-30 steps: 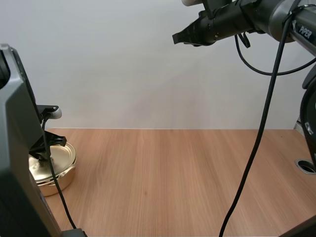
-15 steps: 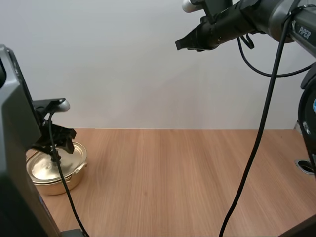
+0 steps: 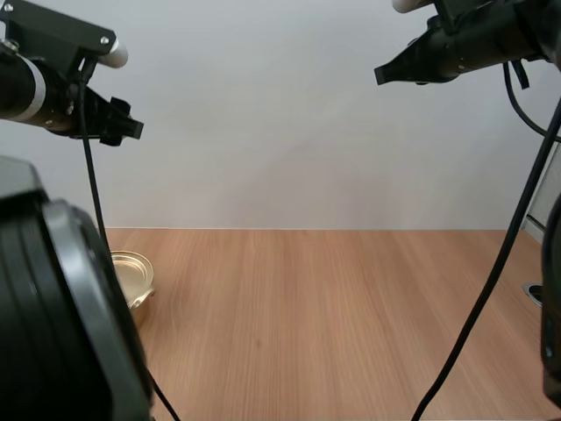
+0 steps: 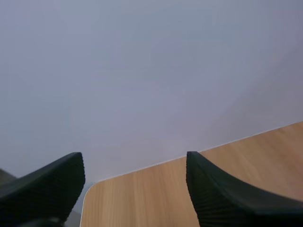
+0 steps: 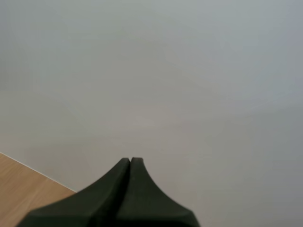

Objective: Open the pot, put the car inside, and close it

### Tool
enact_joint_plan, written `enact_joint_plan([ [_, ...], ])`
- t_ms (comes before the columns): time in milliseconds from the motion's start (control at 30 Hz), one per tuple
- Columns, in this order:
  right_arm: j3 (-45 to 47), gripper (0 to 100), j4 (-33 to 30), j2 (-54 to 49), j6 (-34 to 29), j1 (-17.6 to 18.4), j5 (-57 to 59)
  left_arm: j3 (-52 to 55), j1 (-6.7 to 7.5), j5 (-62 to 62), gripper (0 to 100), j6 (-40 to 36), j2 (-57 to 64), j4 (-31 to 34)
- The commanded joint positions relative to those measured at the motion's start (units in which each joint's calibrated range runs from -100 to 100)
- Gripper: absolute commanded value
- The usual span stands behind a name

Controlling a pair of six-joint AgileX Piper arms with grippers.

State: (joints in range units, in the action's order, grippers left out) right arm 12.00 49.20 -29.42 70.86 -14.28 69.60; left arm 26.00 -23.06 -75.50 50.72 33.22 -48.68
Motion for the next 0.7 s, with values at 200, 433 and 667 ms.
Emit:
enact_joint_plan([
  [200, 19.86, 0, 22.91, -5.09, 16.79, -2.33, 1.93, 9.23, -0.02, -15.79, 100, -12.4, 37.02, -27.93],
  [433, 25.33, 0, 25.8, -6.63, 23.85, -2.33, -1.51, 11.42, -0.19, -12.59, 100, -22.49, 52.16, -27.93],
  [667, 32.91, 0, 36.05, -9.0, 29.14, -4.96, -4.62, 11.6, 7.39, 6.68, 100, -22.15, 46.7, -7.2],
])
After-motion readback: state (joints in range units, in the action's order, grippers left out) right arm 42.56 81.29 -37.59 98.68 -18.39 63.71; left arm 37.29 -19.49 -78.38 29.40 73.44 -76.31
